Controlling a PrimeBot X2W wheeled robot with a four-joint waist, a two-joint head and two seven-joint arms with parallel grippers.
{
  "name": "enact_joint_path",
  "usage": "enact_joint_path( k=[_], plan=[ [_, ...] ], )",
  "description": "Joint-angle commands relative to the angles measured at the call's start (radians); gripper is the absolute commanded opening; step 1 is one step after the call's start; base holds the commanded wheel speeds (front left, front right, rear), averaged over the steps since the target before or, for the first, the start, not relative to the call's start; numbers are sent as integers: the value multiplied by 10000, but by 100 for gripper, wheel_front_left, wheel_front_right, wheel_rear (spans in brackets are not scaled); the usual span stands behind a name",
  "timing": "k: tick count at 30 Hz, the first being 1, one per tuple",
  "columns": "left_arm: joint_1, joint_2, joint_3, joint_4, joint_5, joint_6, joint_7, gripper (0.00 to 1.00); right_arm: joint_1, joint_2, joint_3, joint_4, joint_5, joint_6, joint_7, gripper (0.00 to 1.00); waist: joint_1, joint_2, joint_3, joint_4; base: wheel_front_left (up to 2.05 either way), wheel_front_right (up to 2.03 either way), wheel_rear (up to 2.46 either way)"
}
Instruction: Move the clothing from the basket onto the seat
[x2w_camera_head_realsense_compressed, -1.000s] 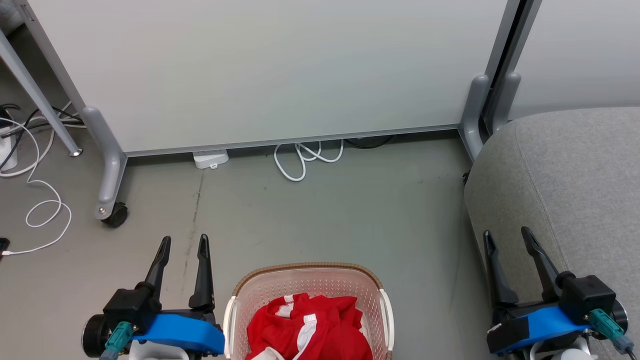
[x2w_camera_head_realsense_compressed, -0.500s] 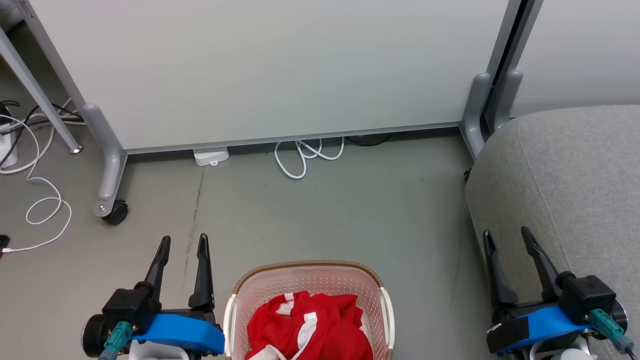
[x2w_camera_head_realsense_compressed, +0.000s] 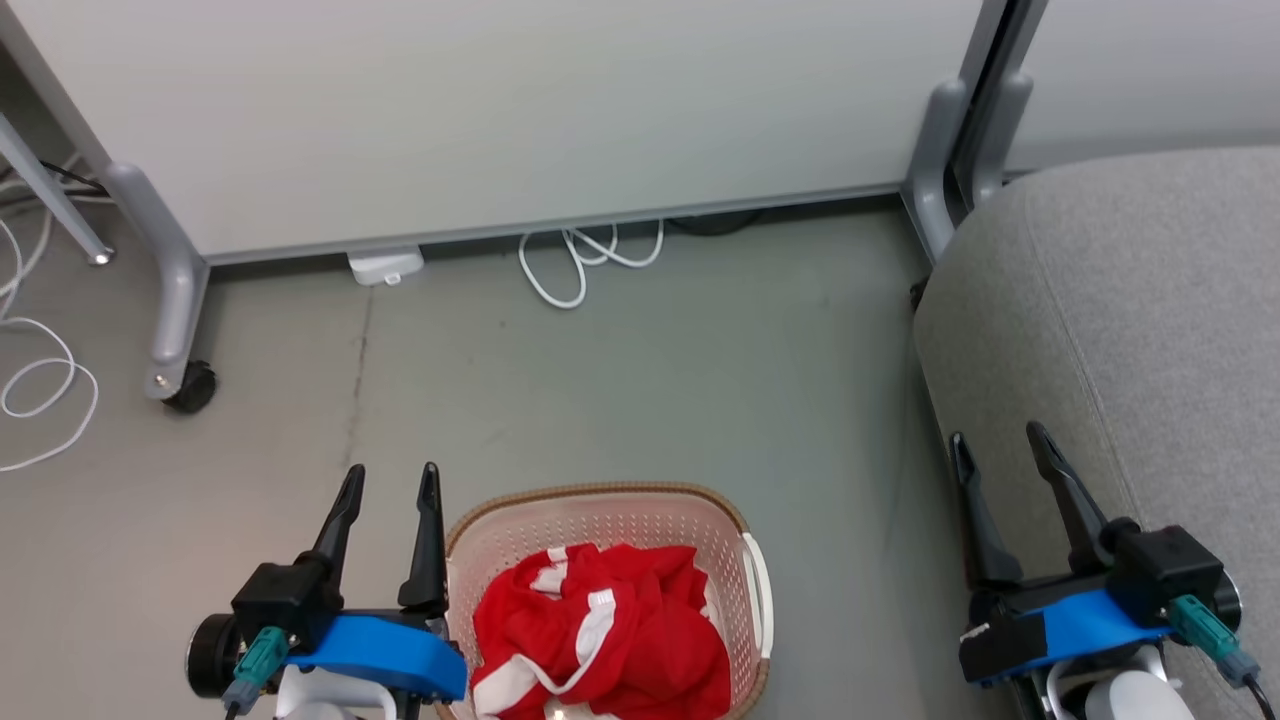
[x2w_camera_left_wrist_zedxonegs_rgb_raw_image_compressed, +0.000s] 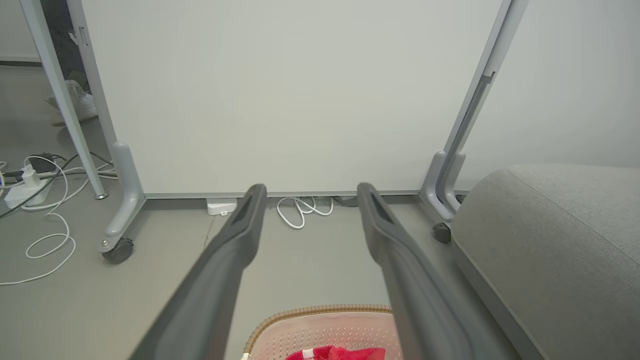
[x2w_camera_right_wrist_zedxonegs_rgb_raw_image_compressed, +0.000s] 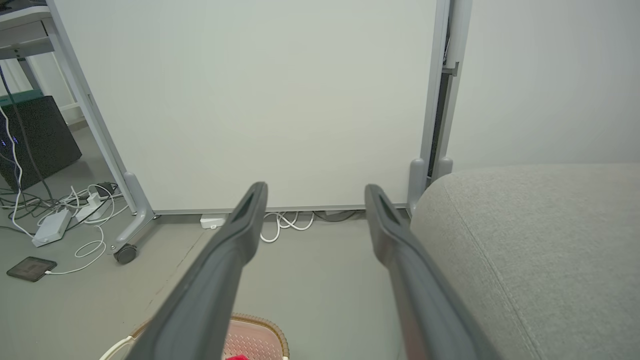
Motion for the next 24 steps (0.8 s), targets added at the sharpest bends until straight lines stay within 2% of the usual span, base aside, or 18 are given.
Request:
enact_joint_path(
  k=[1,12,24],
  plan=[
    [-246,22,-93,82,58,-21,-28,100,-210,-50,55,-75,61,4,-35,100,0,-1,378,-203,0,0,0],
    [-1572,155,-960,1658,127,-99,-26,100,-1188,-46,260,-555,109,4,-32,100,0,-1,2685,-908,0,0,0],
    [-3612,1202,-4170,4167,-351,-77,-28,100,-2083,-41,606,-879,572,3,-32,100,0,-1,4794,-1649,0,0,0]
  ],
)
